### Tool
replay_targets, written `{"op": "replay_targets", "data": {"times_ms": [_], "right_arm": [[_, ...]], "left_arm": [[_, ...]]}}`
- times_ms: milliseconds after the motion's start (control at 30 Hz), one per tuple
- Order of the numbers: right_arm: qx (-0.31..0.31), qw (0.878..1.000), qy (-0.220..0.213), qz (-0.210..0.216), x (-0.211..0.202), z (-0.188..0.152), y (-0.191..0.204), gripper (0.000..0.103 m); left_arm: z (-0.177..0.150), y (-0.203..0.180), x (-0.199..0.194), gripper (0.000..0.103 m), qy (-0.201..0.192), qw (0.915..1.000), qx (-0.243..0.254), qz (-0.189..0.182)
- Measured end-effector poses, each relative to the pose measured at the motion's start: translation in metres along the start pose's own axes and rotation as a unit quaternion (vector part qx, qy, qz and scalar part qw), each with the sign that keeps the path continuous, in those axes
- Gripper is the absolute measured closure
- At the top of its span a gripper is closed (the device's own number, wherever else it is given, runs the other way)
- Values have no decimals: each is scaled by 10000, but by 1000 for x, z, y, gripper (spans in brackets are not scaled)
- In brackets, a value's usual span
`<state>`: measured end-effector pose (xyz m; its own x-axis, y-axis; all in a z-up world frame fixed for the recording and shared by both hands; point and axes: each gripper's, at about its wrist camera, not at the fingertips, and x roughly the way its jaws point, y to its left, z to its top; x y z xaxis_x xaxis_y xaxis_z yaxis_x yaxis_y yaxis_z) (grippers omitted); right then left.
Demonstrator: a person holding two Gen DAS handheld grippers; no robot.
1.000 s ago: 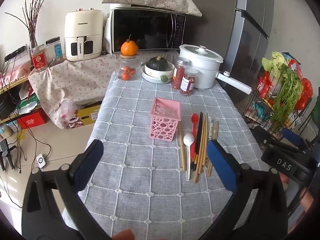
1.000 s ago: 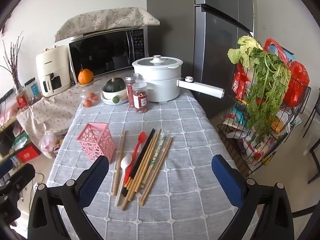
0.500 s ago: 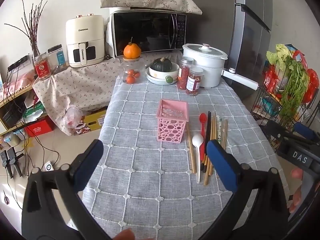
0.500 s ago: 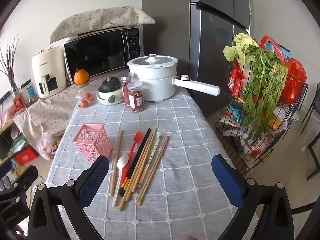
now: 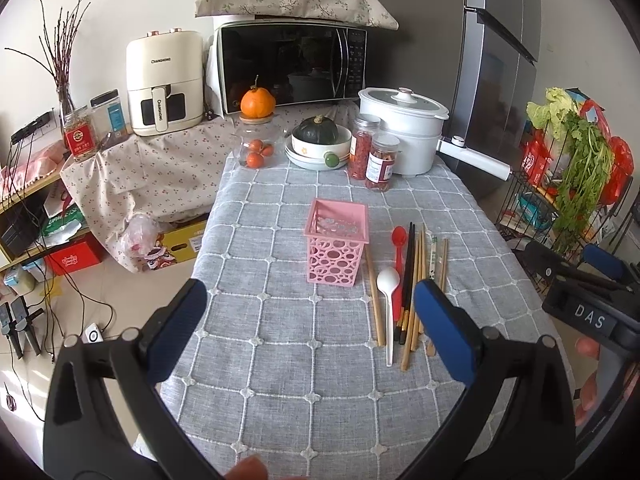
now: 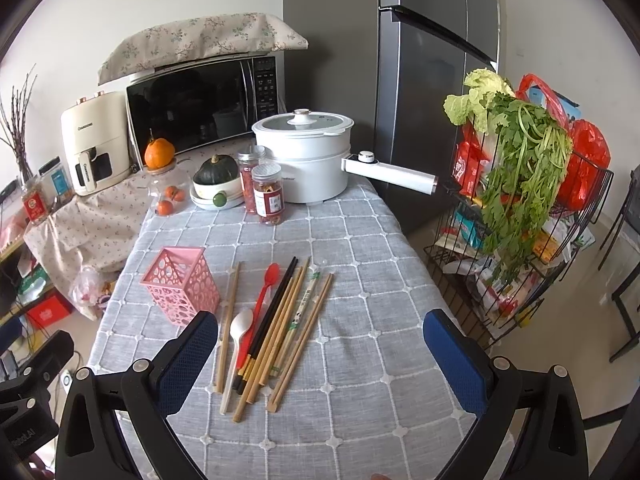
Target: Organize utensils
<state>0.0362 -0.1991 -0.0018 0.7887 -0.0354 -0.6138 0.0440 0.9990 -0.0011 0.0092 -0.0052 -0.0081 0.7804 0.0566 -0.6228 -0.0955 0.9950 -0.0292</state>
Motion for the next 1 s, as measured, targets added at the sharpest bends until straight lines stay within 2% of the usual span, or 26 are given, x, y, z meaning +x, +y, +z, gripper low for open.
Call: {"op": "replay_targets", "data": {"times_ms": [1000], "right_arm": [[48,10000,25,13,2,1,0,0]], "left_arm": [[1,-5,-1,0,18,10000,50,-65]]}}
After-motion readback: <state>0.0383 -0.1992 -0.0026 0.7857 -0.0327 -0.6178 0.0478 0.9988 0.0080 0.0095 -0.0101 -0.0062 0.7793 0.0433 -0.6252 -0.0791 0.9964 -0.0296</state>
